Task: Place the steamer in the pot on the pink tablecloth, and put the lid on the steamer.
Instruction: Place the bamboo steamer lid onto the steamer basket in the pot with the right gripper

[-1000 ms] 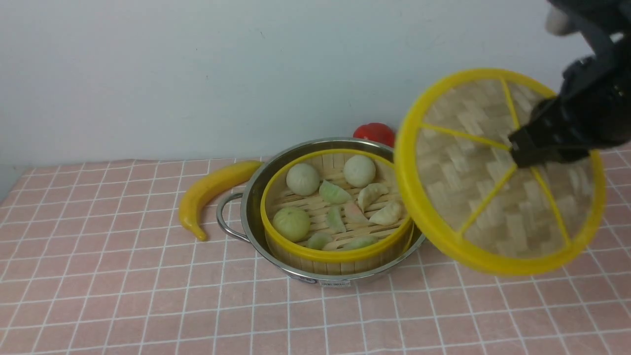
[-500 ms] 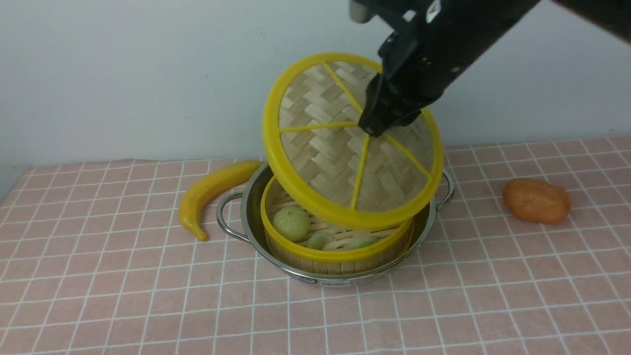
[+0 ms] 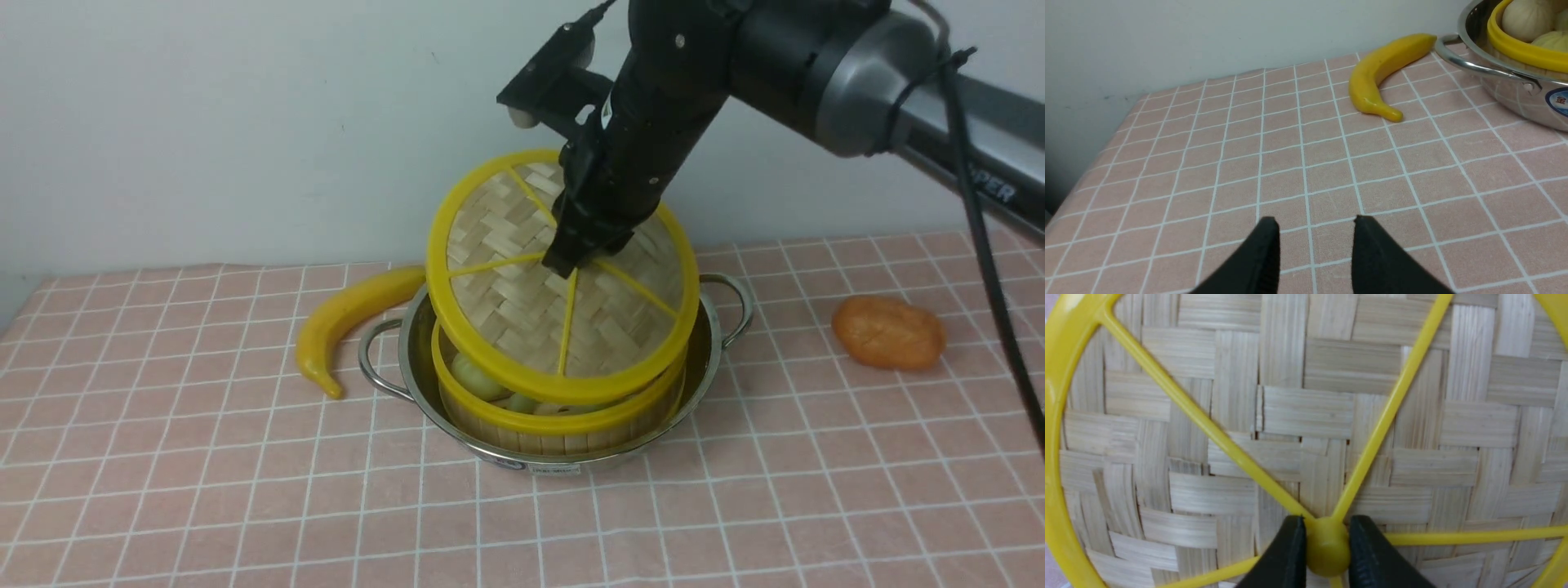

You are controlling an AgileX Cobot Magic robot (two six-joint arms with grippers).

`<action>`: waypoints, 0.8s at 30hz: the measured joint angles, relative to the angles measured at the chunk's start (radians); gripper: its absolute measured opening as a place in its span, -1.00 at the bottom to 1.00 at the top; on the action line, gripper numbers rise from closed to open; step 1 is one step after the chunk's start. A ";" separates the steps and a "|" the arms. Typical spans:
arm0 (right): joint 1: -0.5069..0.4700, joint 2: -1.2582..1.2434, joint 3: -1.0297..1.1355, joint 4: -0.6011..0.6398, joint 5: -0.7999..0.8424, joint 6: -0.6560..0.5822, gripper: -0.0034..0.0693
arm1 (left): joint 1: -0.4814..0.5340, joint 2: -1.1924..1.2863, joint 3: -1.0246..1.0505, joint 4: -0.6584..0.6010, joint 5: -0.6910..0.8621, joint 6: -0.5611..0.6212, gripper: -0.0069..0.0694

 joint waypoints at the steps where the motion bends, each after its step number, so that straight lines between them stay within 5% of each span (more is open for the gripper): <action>1: 0.000 0.000 0.000 -0.004 0.000 0.007 -0.50 | 0.000 0.000 0.000 0.000 0.000 0.000 -0.18; 10: 0.000 -0.050 0.129 -0.049 0.001 0.064 -0.50 | 0.000 0.000 0.000 0.000 -0.001 0.000 -0.18; 24: 0.028 -0.064 0.147 -0.042 -0.043 -0.037 -0.50 | 0.000 0.000 0.000 0.000 -0.001 0.000 -0.18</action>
